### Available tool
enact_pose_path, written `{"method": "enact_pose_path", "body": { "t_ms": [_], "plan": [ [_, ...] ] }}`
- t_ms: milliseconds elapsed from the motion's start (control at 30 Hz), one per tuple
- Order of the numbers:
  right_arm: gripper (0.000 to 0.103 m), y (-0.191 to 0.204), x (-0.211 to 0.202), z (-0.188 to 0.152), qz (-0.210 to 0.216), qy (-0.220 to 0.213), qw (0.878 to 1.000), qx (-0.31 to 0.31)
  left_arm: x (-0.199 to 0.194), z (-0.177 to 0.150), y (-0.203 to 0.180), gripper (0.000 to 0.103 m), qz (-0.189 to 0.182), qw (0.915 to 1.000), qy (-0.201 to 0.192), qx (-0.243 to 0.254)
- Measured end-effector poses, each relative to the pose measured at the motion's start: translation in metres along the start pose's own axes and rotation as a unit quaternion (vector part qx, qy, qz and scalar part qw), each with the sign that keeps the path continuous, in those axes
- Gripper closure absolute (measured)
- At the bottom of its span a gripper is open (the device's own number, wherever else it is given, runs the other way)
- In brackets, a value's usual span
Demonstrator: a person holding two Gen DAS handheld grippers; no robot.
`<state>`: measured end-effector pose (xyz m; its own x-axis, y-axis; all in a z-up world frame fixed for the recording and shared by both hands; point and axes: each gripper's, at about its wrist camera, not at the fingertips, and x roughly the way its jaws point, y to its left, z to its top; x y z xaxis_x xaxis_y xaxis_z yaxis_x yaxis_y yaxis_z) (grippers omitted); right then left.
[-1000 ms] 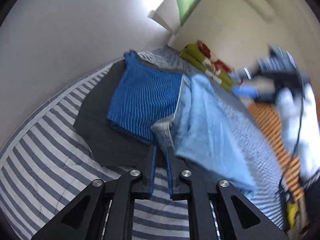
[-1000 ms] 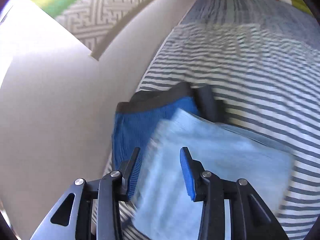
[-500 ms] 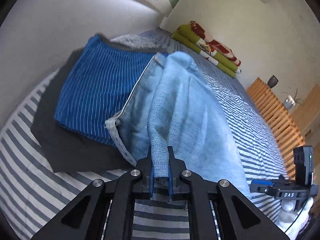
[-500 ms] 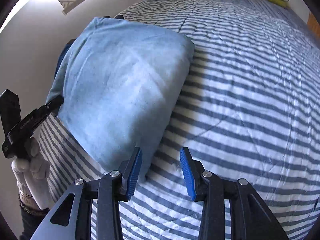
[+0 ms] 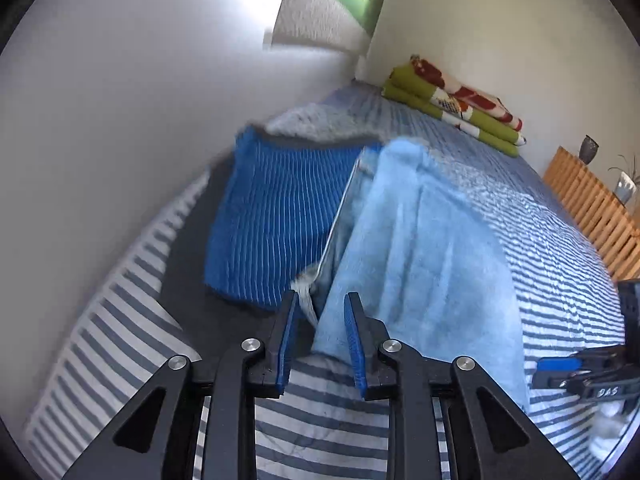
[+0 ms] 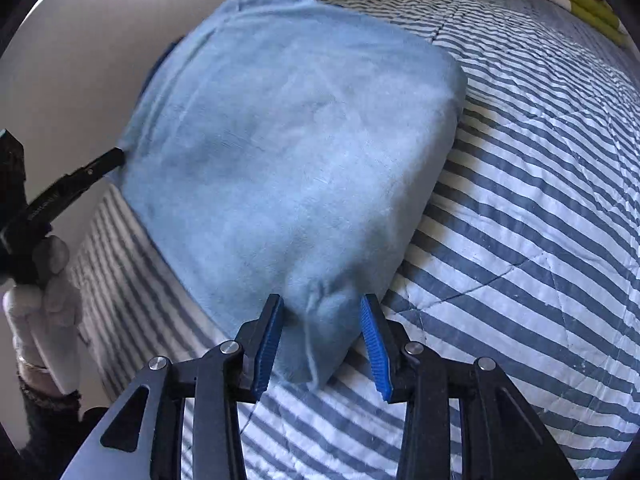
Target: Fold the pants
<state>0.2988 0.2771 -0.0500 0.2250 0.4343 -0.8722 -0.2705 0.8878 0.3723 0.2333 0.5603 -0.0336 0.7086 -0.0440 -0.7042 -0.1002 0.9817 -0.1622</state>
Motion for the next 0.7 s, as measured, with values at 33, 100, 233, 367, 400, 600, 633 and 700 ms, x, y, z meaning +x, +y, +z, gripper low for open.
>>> {"method": "enact_pose_path", "body": {
  "t_ms": [33, 100, 233, 367, 400, 600, 633, 700],
  "plan": [
    [0.067, -0.004, -0.012, 0.0, 0.0, -0.016, 1.0, 0.002, -0.007, 0.005, -0.007, 0.078, -0.013, 0.9999, -0.007, 0.002],
    [0.067, -0.005, -0.02, 0.0, 0.0, -0.028, 1.0, 0.006, -0.011, 0.017, -0.028, 0.078, -0.038, 0.999, -0.015, 0.018],
    [0.067, 0.012, 0.006, -0.018, 0.024, -0.004, 1.0, 0.001, 0.024, 0.05, -0.077, 0.078, -0.073, 0.9956, 0.014, 0.058],
    [0.063, 0.038, 0.035, -0.049, -0.019, 0.003, 0.999, -0.034, 0.086, 0.085, -0.099, 0.078, -0.108, 0.9911, 0.063, 0.044],
    [0.06, 0.043, 0.035, -0.053, -0.026, -0.005, 0.999, -0.046, 0.103, 0.091, -0.102, 0.078, -0.103, 0.9912, 0.072, 0.042],
    [0.05, 0.059, 0.041, -0.059, -0.036, -0.001, 0.996, -0.077, 0.173, 0.109, -0.098, 0.089, -0.001, 0.9959, 0.076, 0.05],
    [0.05, 0.055, 0.036, -0.062, -0.033, 0.004, 0.996, -0.081, 0.174, 0.111, -0.092, 0.089, -0.003, 0.9968, 0.073, 0.035],
    [0.049, 0.056, 0.038, -0.06, -0.035, 0.008, 0.995, -0.091, 0.168, 0.114, -0.09, 0.089, 0.003, 0.9974, 0.064, 0.032]
  ]
}}
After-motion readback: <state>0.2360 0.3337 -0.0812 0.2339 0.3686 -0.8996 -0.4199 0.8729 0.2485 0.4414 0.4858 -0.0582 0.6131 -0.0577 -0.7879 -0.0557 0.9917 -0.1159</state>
